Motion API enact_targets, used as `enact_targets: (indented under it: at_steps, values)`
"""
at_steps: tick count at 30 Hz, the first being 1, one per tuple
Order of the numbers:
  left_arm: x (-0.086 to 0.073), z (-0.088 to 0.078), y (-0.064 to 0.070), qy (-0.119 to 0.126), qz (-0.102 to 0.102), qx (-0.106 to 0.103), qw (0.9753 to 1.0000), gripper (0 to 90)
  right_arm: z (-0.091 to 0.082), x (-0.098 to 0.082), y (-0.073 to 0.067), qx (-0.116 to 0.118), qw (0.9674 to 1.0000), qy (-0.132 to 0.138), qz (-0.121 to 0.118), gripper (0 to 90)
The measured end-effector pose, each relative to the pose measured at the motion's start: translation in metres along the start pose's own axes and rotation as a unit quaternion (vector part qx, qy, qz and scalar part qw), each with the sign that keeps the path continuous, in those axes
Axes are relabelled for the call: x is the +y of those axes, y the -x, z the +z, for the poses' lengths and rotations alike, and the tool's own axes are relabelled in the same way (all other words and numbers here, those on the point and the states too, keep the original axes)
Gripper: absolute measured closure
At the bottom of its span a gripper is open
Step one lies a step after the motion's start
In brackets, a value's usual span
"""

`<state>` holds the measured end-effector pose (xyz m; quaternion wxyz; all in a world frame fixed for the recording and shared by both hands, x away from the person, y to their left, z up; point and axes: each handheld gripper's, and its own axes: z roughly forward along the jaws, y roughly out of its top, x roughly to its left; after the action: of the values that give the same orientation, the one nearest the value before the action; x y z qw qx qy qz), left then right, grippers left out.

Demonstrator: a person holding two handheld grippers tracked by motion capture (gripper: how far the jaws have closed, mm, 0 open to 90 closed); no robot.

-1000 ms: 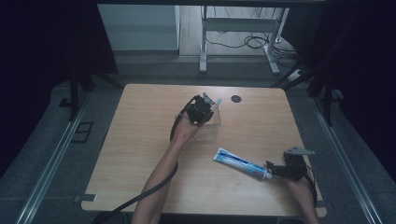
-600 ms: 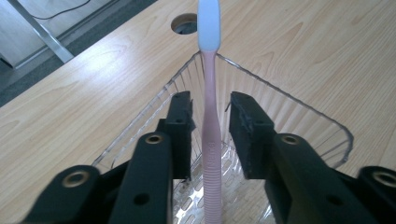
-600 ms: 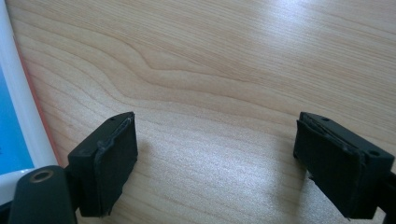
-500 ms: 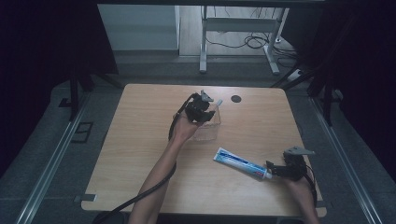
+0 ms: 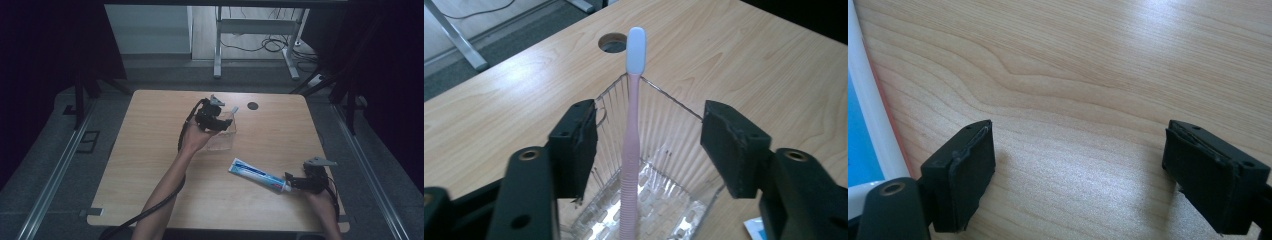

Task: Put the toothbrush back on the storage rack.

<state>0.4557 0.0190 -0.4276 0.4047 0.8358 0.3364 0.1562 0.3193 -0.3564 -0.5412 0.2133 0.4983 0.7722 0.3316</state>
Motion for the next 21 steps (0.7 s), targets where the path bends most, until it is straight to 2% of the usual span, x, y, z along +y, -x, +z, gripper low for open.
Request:
enact_targets:
  at_steps: [7,18,21]
  values:
    - [-0.001,-0.008,0.003,-0.004,-0.006,-0.013,0.9999,26.8,0.000,0.000,0.000,0.000,1.0000,0.000,0.000,13.4]
    - [-0.008,-0.028,0.005,0.008,-0.013,-0.020,0.9997,18.0,0.000,0.000,0.000,0.000,1.0000,0.000,0.000,13.4]
    - [-0.011,-0.034,0.006,0.007,-0.010,-0.023,0.9997,16.1,0.000,0.000,0.000,0.000,1.0000,0.000,0.000,13.4]
